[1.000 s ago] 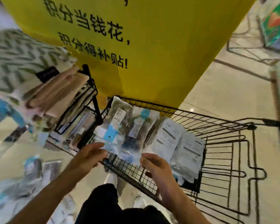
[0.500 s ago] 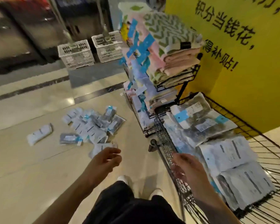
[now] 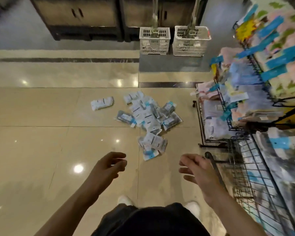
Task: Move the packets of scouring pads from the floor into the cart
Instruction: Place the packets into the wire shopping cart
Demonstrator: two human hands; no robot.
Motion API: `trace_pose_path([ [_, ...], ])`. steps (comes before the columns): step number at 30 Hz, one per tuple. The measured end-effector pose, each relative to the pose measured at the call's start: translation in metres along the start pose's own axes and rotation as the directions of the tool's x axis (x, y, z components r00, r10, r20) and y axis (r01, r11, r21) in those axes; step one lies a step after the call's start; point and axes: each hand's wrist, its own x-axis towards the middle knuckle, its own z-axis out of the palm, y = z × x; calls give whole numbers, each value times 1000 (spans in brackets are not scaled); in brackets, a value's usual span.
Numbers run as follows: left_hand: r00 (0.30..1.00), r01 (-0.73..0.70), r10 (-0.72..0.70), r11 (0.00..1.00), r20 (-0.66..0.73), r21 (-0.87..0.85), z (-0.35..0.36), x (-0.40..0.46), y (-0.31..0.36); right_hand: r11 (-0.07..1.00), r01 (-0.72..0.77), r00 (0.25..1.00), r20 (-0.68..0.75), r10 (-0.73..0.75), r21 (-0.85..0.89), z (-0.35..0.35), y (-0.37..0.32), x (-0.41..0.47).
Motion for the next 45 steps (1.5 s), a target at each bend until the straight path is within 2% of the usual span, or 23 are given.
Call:
trace_pose_path([
  [3, 996, 47, -50, 998, -75, -46, -58, -4, -26, 997, -42, 997, 61, 38, 60, 70, -8, 1],
  [8, 986, 71, -82, 995, -146, -75, -125, 5, -44, 998, -63, 986, 156, 57, 31, 161, -25, 3],
  [13, 972, 123, -152, 979, -180, -163, -166, 26, -58, 995, -94, 972, 212, 101, -43, 213, -47, 21],
  [20, 949, 207, -246, 958, -199, -197, -214, 81, -66, 982, -154, 968, 181, 173, -112, 275, -71, 93],
  [28, 922, 284, -317, 943, -220, -172, -298, 191, -19, 967, -220, 953, 186, 241, -126, 363, -134, 210],
  [35, 939, 242, -270, 959, -212, -151, -359, 296, 54, 961, -200, 955, 181, 235, -190, 419, -206, 288],
  [39, 955, 235, -250, 966, -158, -108, -391, 372, 85, 959, -213, 961, 135, 240, -186, 448, -231, 328],
  [45, 968, 250, -250, 968, 4, 11, -431, 518, 109, 951, -285, 958, -6, 287, -118, 496, -246, 393],
])
